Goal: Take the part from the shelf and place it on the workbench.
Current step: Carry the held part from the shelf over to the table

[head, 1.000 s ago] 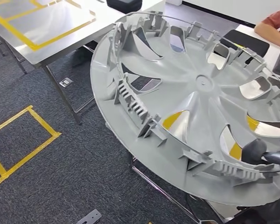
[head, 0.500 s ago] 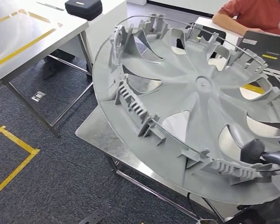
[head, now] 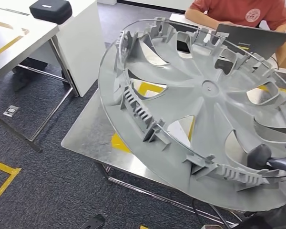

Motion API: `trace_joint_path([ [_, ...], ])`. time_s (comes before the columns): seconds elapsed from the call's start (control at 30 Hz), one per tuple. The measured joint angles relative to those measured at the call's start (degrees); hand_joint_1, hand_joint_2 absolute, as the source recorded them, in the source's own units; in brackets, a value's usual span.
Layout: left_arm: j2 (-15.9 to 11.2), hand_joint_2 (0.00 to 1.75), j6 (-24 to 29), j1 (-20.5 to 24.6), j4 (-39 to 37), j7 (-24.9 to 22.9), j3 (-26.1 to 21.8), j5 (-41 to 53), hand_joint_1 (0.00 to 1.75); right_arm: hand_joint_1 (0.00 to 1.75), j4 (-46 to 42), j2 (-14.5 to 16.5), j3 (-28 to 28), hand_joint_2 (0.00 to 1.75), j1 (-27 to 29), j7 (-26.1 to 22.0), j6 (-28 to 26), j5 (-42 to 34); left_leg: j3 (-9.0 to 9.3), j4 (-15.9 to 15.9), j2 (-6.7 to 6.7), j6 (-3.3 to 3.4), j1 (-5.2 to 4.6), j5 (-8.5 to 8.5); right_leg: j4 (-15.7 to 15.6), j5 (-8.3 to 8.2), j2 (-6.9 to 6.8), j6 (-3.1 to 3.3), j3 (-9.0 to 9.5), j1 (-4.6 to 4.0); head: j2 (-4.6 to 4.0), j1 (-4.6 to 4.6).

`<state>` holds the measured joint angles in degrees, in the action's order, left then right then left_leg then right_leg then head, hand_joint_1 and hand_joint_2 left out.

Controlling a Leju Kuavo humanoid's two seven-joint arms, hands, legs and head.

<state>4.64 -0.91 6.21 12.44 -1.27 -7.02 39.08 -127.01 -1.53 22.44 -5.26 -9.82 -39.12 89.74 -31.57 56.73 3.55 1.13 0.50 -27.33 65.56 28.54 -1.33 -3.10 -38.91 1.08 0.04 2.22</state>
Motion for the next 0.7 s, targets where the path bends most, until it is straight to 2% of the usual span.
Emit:
trace_joint_path([
  [0.07, 0.05, 0.00, -0.08, 0.03, 0.00, 0.00, 0.00, 0.00, 0.00, 1.75, 0.00, 0.00, -0.02, 1.75, -0.02, -0.05, 0.00, -0.01, 0.24, 0.28, 1.00, -0.68, -0.24, -0.46, -6.33, -1.84, -1.96, 0.36, 3.66, -0.25, 0.00, 0.02],
  [0.1, 0.04, 0.00, -0.08, 0.04, 0.00, 0.00, 0.00, 0.00, 0.00, 1.75, 0.00, 0.00, -0.03, 1.75, 0.01, -0.09, 0.00, -0.01, 0.34, 0.40, 1.46, -0.96, -0.39, -0.61, -7.59, -1.96, -2.34, 0.74, 4.41, -0.42, 0.00, 0.04],
  [0.17, 0.05, 0.00, -0.08, 0.10, 0.01, 0.00, 0.01, 0.00, 0.00, 1.75, 0.00, 0.00, -0.05, 1.75, 0.12, -0.16, 0.00, -0.01, 0.55, 0.52, 2.43, -1.40, -0.47, -0.83, -7.67, -1.88, -1.30, 1.69, 4.40, -0.63, 0.01, 0.16],
  [0.2, 0.06, 0.00, -0.08, 0.17, 0.01, 0.00, 0.01, 0.00, 0.00, 1.75, -0.01, 0.00, -0.05, 1.75, 0.17, -0.19, 0.00, 0.01, 0.62, 0.76, 2.17, -1.68, -0.33, -1.18, -7.67, -1.92, -0.72, 2.07, 4.38, -0.61, 0.01, 0.20],
  [0.27, 0.08, 0.00, -0.08, 0.23, 0.02, 0.00, 0.02, -0.01, 0.00, 1.75, -0.01, 0.00, -0.03, 1.75, 0.16, -0.22, 0.00, 0.03, -0.47, 3.72, -0.06, -2.15, 0.00, -3.33, -7.80, -2.00, 0.37, 2.84, 4.50, -0.49, 0.01, 0.35],
  [0.3, 0.08, 0.00, -0.08, 0.18, 0.02, 0.00, 0.02, -0.01, 0.00, 1.75, 0.00, 0.00, -0.02, 1.75, 0.16, -0.23, 0.00, 0.04, -1.94, 7.02, -1.57, -2.26, 0.10, -5.11, -7.84, -2.02, 0.94, 3.13, 4.55, -0.48, 0.00, 0.42],
  [0.37, 0.09, 0.00, -0.09, -0.12, 0.01, -0.11, 0.02, -0.03, 0.00, 1.75, 0.04, 0.00, -0.01, 1.75, 0.16, -0.27, 0.00, 0.05, -5.72, 14.78, -2.89, -2.17, 0.11, -8.24, -7.81, -2.01, 2.31, 3.46, 4.57, -0.67, 0.00, 0.46],
  [0.4, 0.10, 0.00, -0.09, -0.26, 0.01, -0.17, 0.02, -0.05, 0.00, 1.75, 0.06, 0.00, -0.01, 1.75, 0.17, -0.28, 0.01, 0.05, -6.93, 16.95, -3.05, -2.04, 0.08, -8.52, -7.79, -2.02, 3.09, 3.53, 4.59, -0.81, 0.00, 0.45],
  [0.43, 0.11, 0.00, -0.09, -0.36, 0.00, -0.23, 0.02, -0.07, 0.00, 1.75, 0.08, 0.00, -0.01, 1.75, 0.18, -0.29, 0.01, 0.04, -7.34, 17.30, -3.15, -1.84, 0.05, -7.85, -7.77, -2.03, 3.82, 3.57, 4.62, -0.92, 0.00, 0.45],
  [0.47, 0.11, 0.00, -0.08, -0.37, 0.00, -0.26, 0.02, -0.08, 0.00, 1.75, 0.09, 0.00, -0.01, 1.75, 0.19, -0.29, 0.01, 0.04, -6.57, 15.09, -3.40, -1.51, -0.02, -5.96, -7.76, -2.04, 4.56, 3.59, 4.68, -1.01, 0.00, 0.45],
  [0.5, 0.07, 0.00, -0.07, -0.35, 0.00, -0.26, 0.02, -0.09, 0.00, 1.75, 0.09, 0.00, -0.01, 1.75, 0.18, -0.29, 0.01, 0.04, -5.10, 11.40, -3.84, -1.10, -0.16, -3.59, -7.75, -2.04, 5.13, 3.59, 4.76, -1.05, 0.00, 0.45],
  [0.57, -0.06, 0.00, -0.05, -0.18, 0.00, -0.26, 0.02, -0.10, 0.00, 1.75, 0.10, 0.00, 0.00, 1.75, 0.15, -0.29, 0.01, 0.05, -2.09, 4.12, -4.83, -0.38, -0.46, -0.44, -7.65, -2.04, 6.02, 3.46, 4.76, -1.15, 0.00, 0.44],
  [0.63, -0.04, 0.00, -0.04, 0.05, 0.00, -0.27, 0.02, -0.11, 0.00, 1.75, 0.14, 0.00, -0.01, 1.75, 0.14, -0.32, 0.02, 0.05, -1.12, 1.38, -5.26, -0.63, -0.58, -0.06, -7.46, -1.99, 6.41, 3.31, 4.47, -1.20, 0.01, 0.42],
  [0.7, 0.09, 0.00, -0.02, 0.10, 0.00, -0.32, 0.02, -0.12, 0.00, 1.75, 0.23, 0.00, -0.07, 1.75, 0.15, -0.44, 0.02, 0.02, -1.11, 1.02, -5.35, -1.16, -0.62, 0.05, -7.43, -1.96, 6.38, 3.29, 4.30, -1.11, 0.01, 0.38],
])
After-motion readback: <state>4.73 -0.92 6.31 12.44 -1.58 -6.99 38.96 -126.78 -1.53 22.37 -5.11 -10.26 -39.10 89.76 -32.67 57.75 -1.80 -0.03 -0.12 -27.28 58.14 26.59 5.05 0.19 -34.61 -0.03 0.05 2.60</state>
